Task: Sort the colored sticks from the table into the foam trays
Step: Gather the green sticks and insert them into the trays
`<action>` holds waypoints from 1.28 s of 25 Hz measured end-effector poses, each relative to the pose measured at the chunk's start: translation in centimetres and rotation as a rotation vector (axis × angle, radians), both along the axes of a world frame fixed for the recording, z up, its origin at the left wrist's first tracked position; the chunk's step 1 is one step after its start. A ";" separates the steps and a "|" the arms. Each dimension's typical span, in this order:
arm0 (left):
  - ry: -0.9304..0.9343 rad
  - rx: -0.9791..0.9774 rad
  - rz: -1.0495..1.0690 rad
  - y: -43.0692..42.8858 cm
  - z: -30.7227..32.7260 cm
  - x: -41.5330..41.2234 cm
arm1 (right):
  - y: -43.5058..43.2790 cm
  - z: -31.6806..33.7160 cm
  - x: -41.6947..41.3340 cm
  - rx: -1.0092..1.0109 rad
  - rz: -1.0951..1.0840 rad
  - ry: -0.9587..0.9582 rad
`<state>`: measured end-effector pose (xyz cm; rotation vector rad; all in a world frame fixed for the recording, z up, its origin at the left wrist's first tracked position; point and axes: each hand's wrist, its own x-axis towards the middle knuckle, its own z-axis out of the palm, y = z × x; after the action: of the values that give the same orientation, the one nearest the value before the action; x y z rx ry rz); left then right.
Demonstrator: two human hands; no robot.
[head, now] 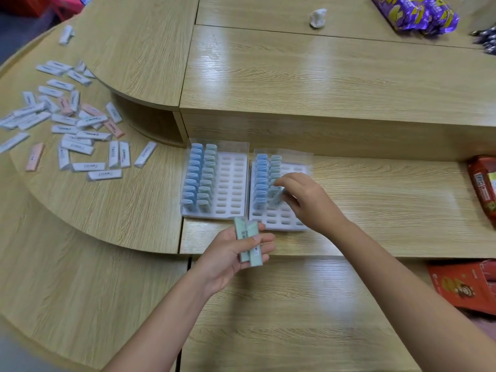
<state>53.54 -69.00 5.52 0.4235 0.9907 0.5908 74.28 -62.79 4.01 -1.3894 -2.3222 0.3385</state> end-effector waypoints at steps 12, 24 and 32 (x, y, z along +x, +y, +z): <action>-0.003 0.024 -0.016 0.1 0.3 -0.7 | 0.4 -0.3 0.0 0.121 -0.056 0.058; 0.002 0.031 -0.027 0.1 0.0 -0.8 | 0.3 -0.9 0.1 0.191 0.015 0.009; 0.014 0.046 -0.025 0.1 0.2 -0.5 | -0.3 -2.0 -0.8 0.089 -0.018 -0.054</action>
<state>53.04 -68.91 5.76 0.4801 0.9852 0.5899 73.44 -63.07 1.97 -1.3918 -2.3360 0.1925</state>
